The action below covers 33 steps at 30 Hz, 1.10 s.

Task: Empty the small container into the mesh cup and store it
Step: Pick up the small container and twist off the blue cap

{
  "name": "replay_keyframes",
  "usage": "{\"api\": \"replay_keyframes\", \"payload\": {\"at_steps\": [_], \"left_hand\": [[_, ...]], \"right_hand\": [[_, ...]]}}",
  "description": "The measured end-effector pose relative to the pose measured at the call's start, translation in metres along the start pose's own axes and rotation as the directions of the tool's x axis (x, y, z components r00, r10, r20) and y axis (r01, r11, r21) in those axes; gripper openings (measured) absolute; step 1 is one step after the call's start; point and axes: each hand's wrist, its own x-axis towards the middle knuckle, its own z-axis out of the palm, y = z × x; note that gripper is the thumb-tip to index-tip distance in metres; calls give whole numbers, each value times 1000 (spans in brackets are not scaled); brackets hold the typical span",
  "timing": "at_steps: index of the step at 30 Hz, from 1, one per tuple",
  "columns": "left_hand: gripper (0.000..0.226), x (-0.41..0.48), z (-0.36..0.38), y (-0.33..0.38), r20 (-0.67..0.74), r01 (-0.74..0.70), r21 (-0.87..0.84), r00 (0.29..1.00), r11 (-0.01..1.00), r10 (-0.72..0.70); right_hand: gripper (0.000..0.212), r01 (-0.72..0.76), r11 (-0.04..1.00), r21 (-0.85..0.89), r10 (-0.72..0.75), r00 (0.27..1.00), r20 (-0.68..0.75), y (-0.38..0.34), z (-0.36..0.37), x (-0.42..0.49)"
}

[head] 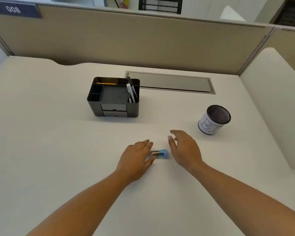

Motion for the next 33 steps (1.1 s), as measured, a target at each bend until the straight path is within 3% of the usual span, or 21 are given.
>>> {"api": "replay_keyframes", "payload": {"at_steps": [4,12,14,17,20,22,28,33], "left_hand": [[48,-5,9,-5,-69,-72,45,995,996,75],[21,-6,15,-2,-160,-47,4,986,999,47],[21,-10,14,-2,-187,-26,-44,982,999,17],[22,-18,7,0,-228,24,-173,971,985,-64],[23,-29,1,5,-233,22,-254,969,967,-83],[26,-34,-6,9,-222,32,-284,970,958,-98],[35,-33,-28,33,-248,-99,-66,965,993,80],[19,-27,-30,52,-237,14,-175,970,985,-56]], "right_hand": [[31,-144,987,73,142,989,37,3,12,-17],[29,-293,924,244,264,953,146,3,30,-30],[27,-378,852,363,330,925,188,1,31,-28],[27,-503,654,566,405,864,300,-6,27,-29],[24,-500,528,686,374,862,341,-15,14,-33],[23,-469,539,700,346,880,324,-22,5,-37],[15,-398,526,751,328,910,253,-53,-12,-56],[11,-286,655,699,252,955,155,-62,-27,-60]]}}
